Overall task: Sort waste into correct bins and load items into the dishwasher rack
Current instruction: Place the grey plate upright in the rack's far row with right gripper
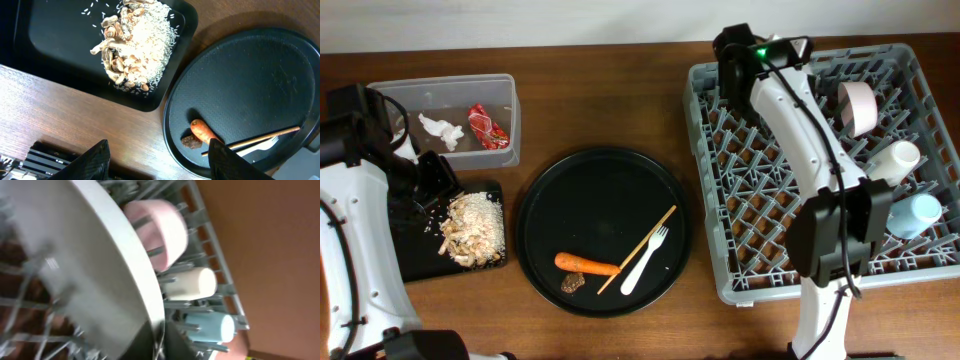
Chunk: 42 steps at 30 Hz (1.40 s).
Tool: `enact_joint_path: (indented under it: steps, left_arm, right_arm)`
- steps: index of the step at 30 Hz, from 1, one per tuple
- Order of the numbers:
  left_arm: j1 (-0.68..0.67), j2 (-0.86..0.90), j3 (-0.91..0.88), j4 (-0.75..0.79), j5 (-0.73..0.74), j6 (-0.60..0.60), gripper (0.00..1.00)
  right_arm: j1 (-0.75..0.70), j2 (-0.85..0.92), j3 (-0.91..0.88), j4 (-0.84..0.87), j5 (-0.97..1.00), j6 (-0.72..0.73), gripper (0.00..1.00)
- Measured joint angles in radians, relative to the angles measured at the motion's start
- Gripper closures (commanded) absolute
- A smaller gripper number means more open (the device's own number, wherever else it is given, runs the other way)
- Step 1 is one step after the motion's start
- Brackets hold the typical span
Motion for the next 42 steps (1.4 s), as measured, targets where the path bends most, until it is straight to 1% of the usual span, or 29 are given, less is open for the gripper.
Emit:
enact_joint_path:
  steps: [3, 6, 11, 14, 15, 16, 18, 20, 23, 25, 28, 30, 33, 36, 39, 42]
  left_arm:
    - [0.0, 0.0, 0.0, 0.0, 0.0, 0.0, 0.38]
    - [0.0, 0.0, 0.0, 0.0, 0.0, 0.0, 0.37]
    - [0.0, 0.0, 0.0, 0.0, 0.0, 0.0, 0.38]
    - [0.0, 0.0, 0.0, 0.0, 0.0, 0.0, 0.38]
    - [0.0, 0.0, 0.0, 0.0, 0.0, 0.0, 0.37]
    - [0.0, 0.0, 0.0, 0.0, 0.0, 0.0, 0.37]
    - [0.0, 0.0, 0.0, 0.0, 0.0, 0.0, 0.37]
    - [0.0, 0.0, 0.0, 0.001, 0.0, 0.0, 0.37]
    - [0.0, 0.0, 0.0, 0.001, 0.0, 0.0, 0.37]
    - [0.0, 0.0, 0.0, 0.002, 0.0, 0.0, 0.37]
    - [-0.005, 0.0, 0.0, 0.005, 0.0, 0.0, 0.37]
    - [-0.019, 0.0, 0.0, 0.008, 0.0, 0.0, 0.37]
    - [-0.051, 0.0, 0.0, 0.016, 0.0, 0.0, 0.37]
    - [-0.069, 0.0, 0.0, 0.02, 0.0, 0.0, 0.37]
    - [-0.069, 0.0, 0.0, 0.019, 0.0, 0.0, 0.37]
    - [-0.069, 0.0, 0.0, 0.019, -0.001, 0.0, 0.37]
  right_arm:
    - [0.034, 0.0, 0.0, -0.02, -0.085, 0.003, 0.76]
    - [0.074, 0.0, 0.0, -0.037, -0.122, 0.004, 0.66]
    - [0.152, 0.0, 0.0, -0.082, -0.166, 0.006, 0.65]
    - [0.158, -0.003, 0.0, -0.098, -0.177, 0.006, 0.64]
    - [0.155, -0.009, -0.001, -0.098, -0.179, 0.006, 0.6]
    - [0.153, -0.019, -0.002, -0.098, -0.181, 0.006, 0.49]
    - [0.14, -0.077, -0.003, -0.098, -0.192, 0.012, 0.32]
    - [0.125, -0.138, -0.004, -0.098, -0.221, 0.008, 0.27]
    - [0.05, -0.286, -0.004, -0.097, -0.356, -0.047, 0.18]
    - [-0.011, -0.346, -0.003, -0.101, -0.487, -0.107, 0.17]
    - [-0.113, -0.386, -0.002, -0.147, -0.778, -0.242, 0.15]
    - [-0.128, -0.378, -0.003, -0.195, -0.937, -0.315, 0.15]
    - [-0.098, -0.374, -0.013, -0.238, -1.072, -0.354, 0.15]
    - [-0.011, -0.374, -0.046, -0.242, -1.135, -0.34, 0.15]
    - [0.112, -0.374, -0.105, -0.219, -1.16, -0.26, 0.15]
    - [0.216, -0.374, -0.188, -0.146, -1.155, -0.166, 0.15]
